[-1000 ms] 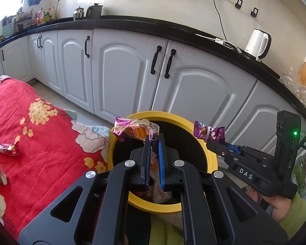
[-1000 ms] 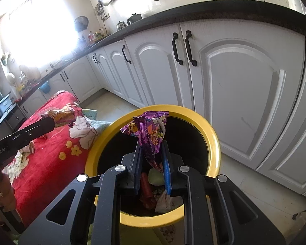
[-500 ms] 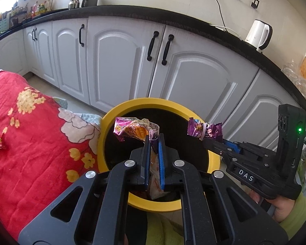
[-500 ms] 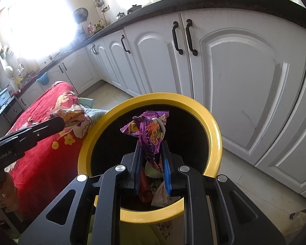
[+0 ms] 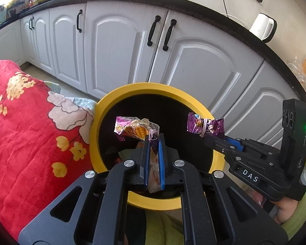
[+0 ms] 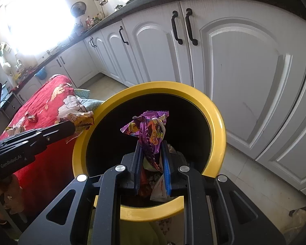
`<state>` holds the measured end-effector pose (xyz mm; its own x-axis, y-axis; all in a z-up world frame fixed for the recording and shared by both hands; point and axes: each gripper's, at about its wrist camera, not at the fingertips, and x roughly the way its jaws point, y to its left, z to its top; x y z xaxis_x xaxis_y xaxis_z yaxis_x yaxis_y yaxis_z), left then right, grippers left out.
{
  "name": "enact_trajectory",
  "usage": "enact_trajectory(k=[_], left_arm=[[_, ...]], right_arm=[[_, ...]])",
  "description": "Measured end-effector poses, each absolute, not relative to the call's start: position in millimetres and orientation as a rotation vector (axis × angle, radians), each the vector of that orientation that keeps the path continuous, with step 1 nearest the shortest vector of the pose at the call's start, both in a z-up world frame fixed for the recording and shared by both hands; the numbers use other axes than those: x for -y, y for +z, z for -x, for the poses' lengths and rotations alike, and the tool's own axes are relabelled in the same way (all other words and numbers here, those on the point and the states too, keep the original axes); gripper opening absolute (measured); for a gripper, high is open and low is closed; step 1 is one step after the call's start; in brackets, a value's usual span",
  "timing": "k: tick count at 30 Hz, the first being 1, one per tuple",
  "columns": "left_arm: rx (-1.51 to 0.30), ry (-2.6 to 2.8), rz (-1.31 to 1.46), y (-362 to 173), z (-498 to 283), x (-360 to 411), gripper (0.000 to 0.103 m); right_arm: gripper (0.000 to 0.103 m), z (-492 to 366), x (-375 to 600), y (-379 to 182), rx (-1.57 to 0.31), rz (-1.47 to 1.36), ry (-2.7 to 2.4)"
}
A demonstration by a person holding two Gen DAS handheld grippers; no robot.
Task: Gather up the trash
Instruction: 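Open both grippers to drop the wrapper and packet into the bin, then move both grippers back over the remaining wrappers on the table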
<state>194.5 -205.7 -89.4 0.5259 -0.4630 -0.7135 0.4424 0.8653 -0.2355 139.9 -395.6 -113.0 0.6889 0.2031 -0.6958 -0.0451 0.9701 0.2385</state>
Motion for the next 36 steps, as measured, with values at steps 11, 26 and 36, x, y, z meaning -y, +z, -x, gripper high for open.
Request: enact_trajectory(k=[11, 26, 36], left_arm=[[-0.893, -0.534, 0.028, -98, -200, 208, 0.011], [-0.885, -0.491, 0.043, -91, -198, 192, 0.051], [-0.858, -0.46, 0.081, -73, -193, 172, 0.09]], right_arm=[[0.018, -141, 398, -114, -0.8, -0.217, 0.136], [0.038, -135, 403, -103, -0.772, -0.224, 0.115], [0.07, -126, 405, -86, -0.721, -0.24, 0.097]])
